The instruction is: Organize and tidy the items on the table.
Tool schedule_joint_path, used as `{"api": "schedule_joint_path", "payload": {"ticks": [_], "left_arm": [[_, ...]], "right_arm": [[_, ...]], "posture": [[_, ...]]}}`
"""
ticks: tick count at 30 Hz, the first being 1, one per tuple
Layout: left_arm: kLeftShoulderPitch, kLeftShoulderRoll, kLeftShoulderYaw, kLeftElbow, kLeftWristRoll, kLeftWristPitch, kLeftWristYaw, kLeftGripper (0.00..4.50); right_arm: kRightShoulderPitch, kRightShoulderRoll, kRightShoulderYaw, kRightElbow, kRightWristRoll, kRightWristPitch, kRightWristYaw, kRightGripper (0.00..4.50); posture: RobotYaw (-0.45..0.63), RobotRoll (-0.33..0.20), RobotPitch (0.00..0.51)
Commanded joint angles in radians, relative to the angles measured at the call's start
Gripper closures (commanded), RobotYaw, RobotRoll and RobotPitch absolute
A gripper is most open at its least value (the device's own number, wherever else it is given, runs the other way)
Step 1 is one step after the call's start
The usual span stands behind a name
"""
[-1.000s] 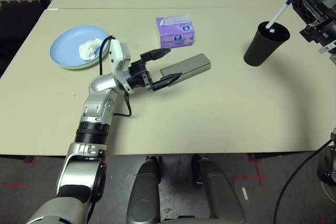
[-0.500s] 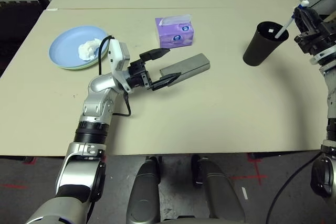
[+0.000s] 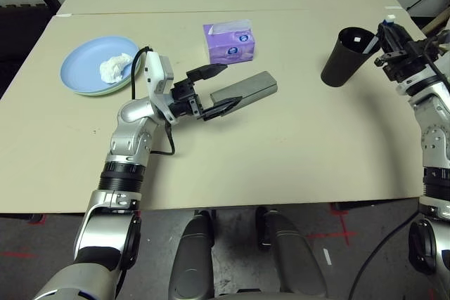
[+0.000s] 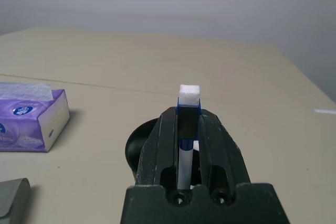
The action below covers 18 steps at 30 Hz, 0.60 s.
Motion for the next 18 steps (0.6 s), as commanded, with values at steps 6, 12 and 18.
{"api": "schedule_joint_path", "payload": {"ticks": [6,12,18], "left_arm": [[0.009,0.005,-0.002,-0.017,0.004,0.005,0.000,0.00],[0.013,0.005,0.000,-0.021,0.003,0.006,0.004,0.00],[0.012,0.003,0.006,-0.020,0.004,0.002,0.021,0.00]], "right_arm": [[0.024,0.006,0.011,-0.037,-0.002,0.063,-0.022,1.66],[0.030,0.002,0.012,-0.043,-0.007,0.066,-0.021,0.03],[0.020,0.028,-0.027,-0.059,0.071,0.016,0.031,0.03]], "posture": [[0.04,0.000,0.216],[0.04,0.000,0.217],[0.05,0.000,0.215]]}}
